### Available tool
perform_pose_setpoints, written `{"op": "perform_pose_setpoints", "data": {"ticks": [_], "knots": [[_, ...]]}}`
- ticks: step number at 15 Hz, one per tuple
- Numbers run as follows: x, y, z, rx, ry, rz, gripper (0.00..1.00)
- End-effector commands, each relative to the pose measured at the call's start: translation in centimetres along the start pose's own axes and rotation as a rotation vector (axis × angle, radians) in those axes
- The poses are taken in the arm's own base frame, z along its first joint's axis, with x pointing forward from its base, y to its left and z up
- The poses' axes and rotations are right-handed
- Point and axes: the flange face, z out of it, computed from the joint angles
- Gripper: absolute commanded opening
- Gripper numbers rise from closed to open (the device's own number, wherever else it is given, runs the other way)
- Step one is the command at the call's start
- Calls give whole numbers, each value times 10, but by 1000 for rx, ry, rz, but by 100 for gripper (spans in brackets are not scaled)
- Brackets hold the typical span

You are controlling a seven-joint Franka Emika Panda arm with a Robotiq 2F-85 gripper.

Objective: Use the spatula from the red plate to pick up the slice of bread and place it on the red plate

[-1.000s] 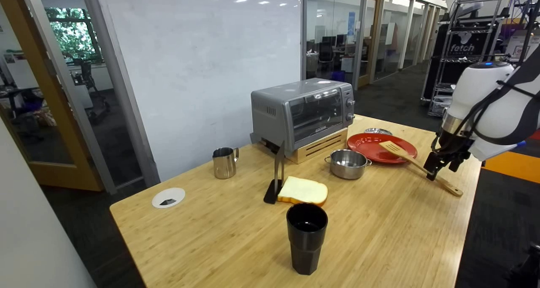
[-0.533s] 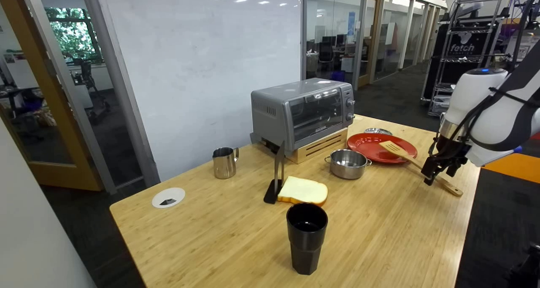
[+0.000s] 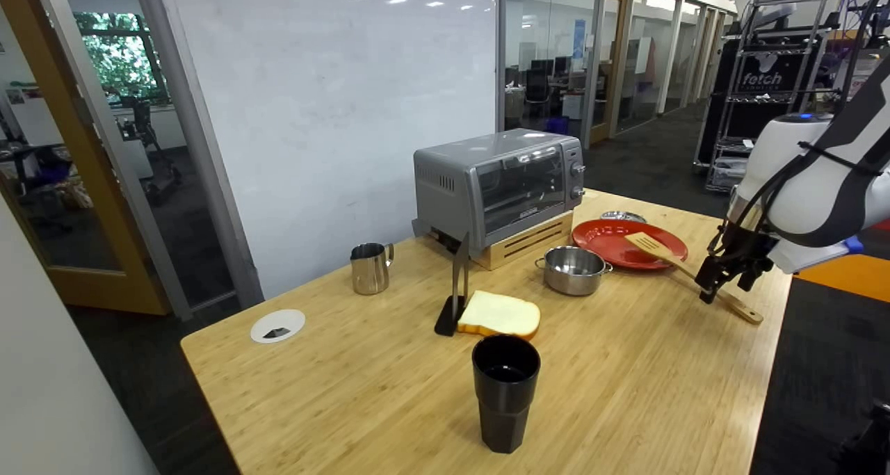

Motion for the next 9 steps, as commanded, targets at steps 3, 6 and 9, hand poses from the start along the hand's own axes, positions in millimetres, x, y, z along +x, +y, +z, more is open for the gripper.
{"op": "perform_pose_setpoints", "data": {"ticks": [3, 6, 9], "knots": [[1, 6, 1, 19, 22, 4, 72], [1, 6, 2, 25, 21, -2, 52], [1, 6, 2, 27, 18, -8, 30]]}}
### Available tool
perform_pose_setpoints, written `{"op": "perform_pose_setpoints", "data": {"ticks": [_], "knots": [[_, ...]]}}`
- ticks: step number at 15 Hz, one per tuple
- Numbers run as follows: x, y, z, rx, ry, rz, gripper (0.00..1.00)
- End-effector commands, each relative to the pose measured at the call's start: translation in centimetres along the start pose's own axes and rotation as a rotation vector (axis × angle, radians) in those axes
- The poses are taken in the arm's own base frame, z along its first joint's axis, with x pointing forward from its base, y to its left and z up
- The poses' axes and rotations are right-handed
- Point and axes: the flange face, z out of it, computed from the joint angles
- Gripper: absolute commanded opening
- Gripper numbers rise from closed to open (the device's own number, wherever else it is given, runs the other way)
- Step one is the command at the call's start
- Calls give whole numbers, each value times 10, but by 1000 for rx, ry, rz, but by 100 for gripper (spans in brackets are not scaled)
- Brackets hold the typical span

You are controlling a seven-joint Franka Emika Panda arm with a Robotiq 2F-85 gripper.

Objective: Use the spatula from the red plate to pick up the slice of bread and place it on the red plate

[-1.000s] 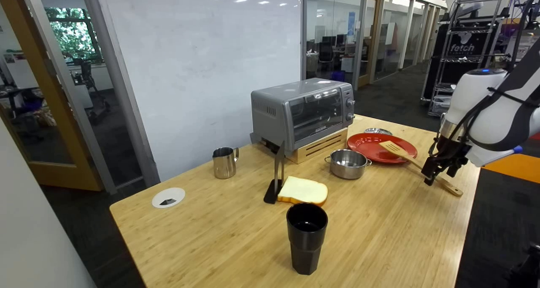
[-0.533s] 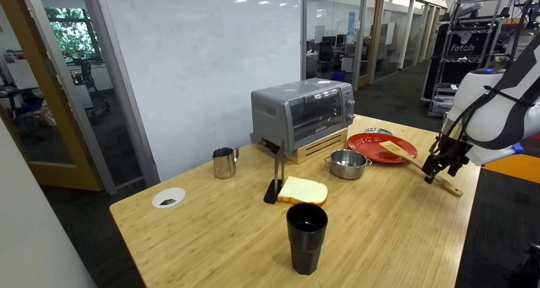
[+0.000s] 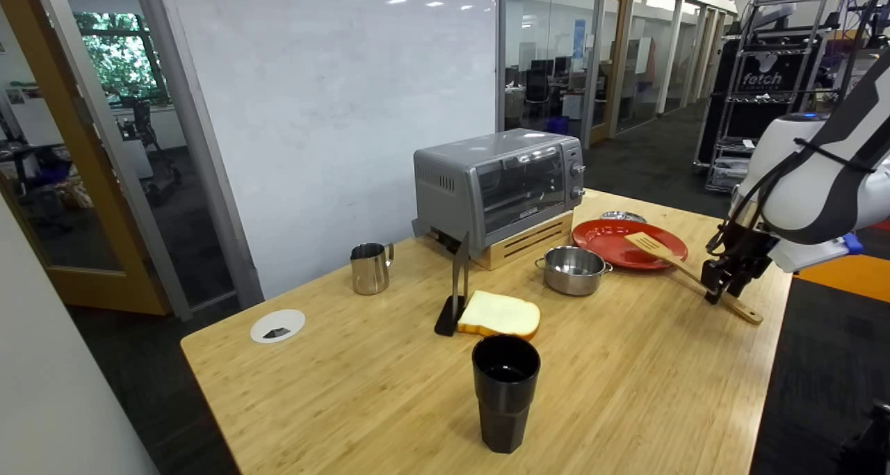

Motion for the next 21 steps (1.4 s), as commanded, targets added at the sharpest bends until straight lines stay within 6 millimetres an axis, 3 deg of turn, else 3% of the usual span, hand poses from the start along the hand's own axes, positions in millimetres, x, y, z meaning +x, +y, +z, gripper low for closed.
{"op": "perform_pose_setpoints", "data": {"ticks": [1, 4, 9, 13, 21], "knots": [[0, 2, 2, 8, 11, -16, 24], [0, 2, 1, 10, 11, -23, 3], [7, 2, -11, 13, 12, -88, 7], [17, -4, -36, 14, 24, -218, 7], [39, -50, -88, 56, -59, -608, 7]]}}
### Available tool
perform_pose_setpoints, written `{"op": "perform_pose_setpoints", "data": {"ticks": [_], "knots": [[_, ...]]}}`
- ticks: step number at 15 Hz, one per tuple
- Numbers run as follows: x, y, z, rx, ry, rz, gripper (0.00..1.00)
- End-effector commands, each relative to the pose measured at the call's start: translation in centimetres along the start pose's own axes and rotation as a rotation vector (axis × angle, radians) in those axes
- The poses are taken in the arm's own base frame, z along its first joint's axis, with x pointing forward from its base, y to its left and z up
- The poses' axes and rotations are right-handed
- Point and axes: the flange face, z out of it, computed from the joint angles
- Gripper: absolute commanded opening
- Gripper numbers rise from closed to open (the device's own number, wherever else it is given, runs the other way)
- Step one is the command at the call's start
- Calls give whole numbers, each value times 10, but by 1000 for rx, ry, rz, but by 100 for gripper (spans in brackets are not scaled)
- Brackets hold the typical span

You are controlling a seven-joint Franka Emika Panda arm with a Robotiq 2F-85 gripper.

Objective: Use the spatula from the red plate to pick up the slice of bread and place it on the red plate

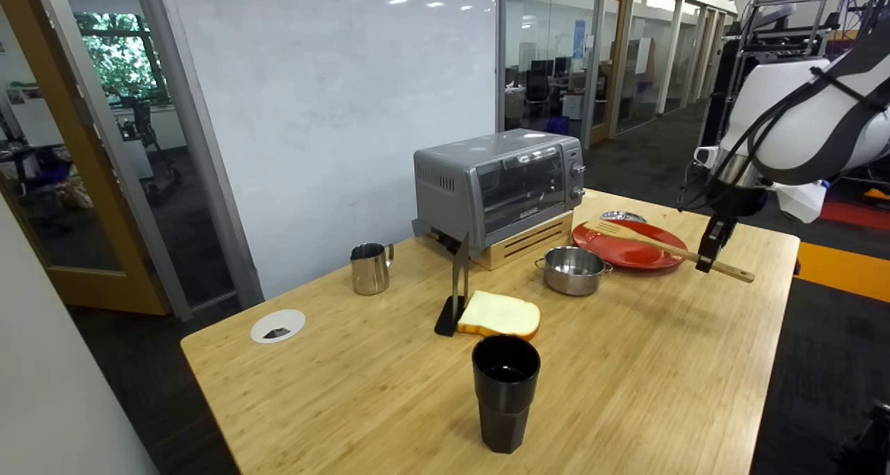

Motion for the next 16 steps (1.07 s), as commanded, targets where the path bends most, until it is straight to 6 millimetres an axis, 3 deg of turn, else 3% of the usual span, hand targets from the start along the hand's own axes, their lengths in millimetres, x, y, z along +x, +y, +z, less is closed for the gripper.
{"op": "perform_pose_setpoints", "data": {"ticks": [1, 6, 16], "knots": [[16, -18, -16, 41, -56, -173, 7], [24, -51, -14, 68, -131, -352, 7], [1, -101, 6, 10, -208, -661, 7]]}}
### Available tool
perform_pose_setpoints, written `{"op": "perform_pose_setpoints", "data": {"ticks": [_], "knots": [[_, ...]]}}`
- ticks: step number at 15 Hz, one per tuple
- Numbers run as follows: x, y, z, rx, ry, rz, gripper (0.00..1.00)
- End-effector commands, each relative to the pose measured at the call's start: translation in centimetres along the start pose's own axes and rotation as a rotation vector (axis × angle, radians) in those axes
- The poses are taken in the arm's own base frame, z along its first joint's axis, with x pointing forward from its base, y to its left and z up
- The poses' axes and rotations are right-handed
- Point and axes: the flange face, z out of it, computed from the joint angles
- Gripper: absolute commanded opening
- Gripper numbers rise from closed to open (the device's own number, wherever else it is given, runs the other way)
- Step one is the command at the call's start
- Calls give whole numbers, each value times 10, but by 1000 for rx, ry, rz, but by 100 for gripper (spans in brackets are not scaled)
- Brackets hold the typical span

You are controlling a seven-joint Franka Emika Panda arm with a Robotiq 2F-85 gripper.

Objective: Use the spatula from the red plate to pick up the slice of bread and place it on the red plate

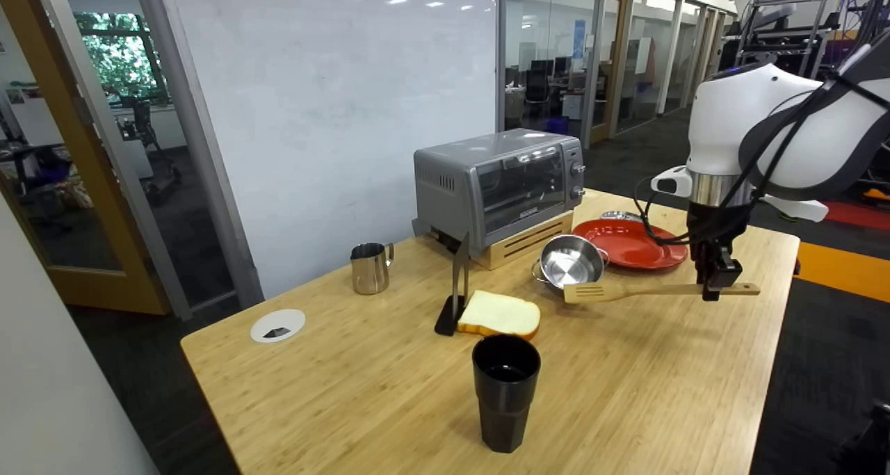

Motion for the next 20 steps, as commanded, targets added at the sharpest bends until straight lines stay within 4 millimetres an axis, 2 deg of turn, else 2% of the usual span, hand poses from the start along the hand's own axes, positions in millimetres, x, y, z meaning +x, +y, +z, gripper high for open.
{"op": "perform_pose_setpoints", "data": {"ticks": [1, 11, 20], "knots": [[-2, -19, 7, -18, -29, -99, 7], [-9, -28, 14, -27, -52, -149, 7], [6, -22, 19, -27, -75, -103, 7]]}}
